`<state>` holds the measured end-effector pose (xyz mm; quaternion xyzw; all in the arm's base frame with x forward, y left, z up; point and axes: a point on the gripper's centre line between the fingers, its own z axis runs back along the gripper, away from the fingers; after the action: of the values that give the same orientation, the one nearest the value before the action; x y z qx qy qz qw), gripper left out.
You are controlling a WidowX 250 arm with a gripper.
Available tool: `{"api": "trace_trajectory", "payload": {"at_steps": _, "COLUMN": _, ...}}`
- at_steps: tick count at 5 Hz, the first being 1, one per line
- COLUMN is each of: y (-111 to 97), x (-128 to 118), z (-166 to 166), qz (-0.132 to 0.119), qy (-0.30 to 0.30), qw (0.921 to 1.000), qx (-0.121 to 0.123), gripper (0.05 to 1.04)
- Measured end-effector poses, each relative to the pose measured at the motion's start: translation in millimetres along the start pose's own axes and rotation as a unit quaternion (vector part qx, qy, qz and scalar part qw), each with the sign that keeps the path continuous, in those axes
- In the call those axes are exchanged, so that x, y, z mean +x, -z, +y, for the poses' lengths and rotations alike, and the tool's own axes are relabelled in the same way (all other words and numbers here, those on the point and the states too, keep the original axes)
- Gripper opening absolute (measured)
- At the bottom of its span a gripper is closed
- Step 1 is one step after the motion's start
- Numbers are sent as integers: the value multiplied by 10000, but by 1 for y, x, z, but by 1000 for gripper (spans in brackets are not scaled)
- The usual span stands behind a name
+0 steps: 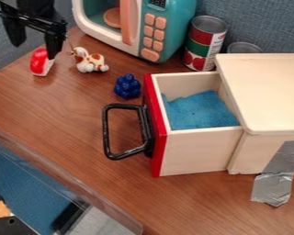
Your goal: Put the red object in the drawer
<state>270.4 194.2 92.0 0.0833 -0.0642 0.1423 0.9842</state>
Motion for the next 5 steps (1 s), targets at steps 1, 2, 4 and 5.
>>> {"api": "trace_trajectory", "payload": {"at_steps": 1, "y": 7, "x": 28, "z": 19, "qz": 2, "qy": -242, "qw": 9997, "qx": -79, "gripper": 1000}}
{"api": "trace_trajectory", "payload": {"at_steps": 2, "y": 27, "x": 40, "z": 38, "qz": 157, "qy": -522, "qw": 9983, "qx": -220, "gripper": 1000}}
{"api": "trace_trajectory", "payload": {"at_steps": 4, "y": 53, "x": 38, "z": 44, "qz": 372, "qy": -554, "qw": 9977, "qx": -94, "gripper": 1001}}
{"api": "trace_trajectory", "payload": {"at_steps": 5, "y": 59, "x": 37, "z": 45, "qz": 351, "qy": -578, "qw": 9977, "qx": -27, "gripper": 1001}}
